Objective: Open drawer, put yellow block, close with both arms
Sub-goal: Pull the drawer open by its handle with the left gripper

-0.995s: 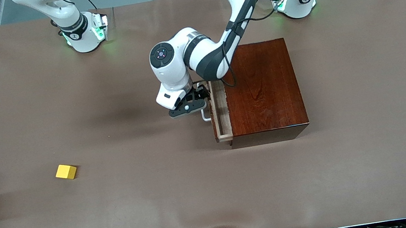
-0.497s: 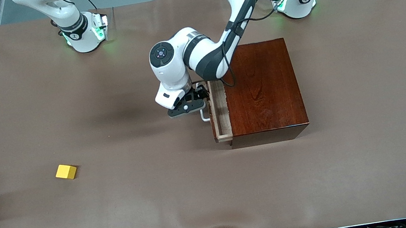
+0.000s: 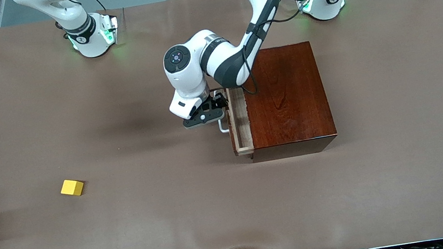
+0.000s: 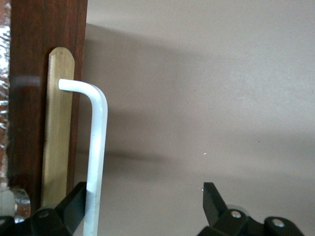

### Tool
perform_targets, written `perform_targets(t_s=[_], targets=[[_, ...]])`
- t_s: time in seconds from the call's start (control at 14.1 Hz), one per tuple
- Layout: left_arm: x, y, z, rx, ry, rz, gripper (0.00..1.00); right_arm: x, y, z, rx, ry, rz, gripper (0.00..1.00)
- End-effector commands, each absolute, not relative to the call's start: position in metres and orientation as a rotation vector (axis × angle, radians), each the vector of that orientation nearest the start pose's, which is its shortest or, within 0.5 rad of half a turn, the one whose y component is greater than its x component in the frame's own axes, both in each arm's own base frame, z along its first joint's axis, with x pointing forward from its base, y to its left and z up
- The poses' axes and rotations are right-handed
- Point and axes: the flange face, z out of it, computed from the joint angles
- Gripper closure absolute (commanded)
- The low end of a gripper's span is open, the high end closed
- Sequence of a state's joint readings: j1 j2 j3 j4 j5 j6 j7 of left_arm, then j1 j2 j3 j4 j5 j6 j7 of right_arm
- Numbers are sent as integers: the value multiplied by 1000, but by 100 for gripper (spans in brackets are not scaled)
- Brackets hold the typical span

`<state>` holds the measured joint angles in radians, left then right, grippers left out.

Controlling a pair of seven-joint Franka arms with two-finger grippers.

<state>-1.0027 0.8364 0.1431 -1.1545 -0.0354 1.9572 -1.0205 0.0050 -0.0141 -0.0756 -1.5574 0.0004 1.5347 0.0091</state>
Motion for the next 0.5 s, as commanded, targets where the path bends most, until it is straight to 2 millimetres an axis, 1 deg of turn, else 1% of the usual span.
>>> perform_targets(t_s=[0.0,0.21,0.43], targets=[[467,-626,305,-3224,-189,-174,0,543,-41,641,-3134,134,9,0],[466,-627,308,-3227,-232,-171,0,543,-41,641,-3134,134,9,0],[463,-629,310,-3228,-225,-175,0,543,-41,641,-3134,134,9,0]])
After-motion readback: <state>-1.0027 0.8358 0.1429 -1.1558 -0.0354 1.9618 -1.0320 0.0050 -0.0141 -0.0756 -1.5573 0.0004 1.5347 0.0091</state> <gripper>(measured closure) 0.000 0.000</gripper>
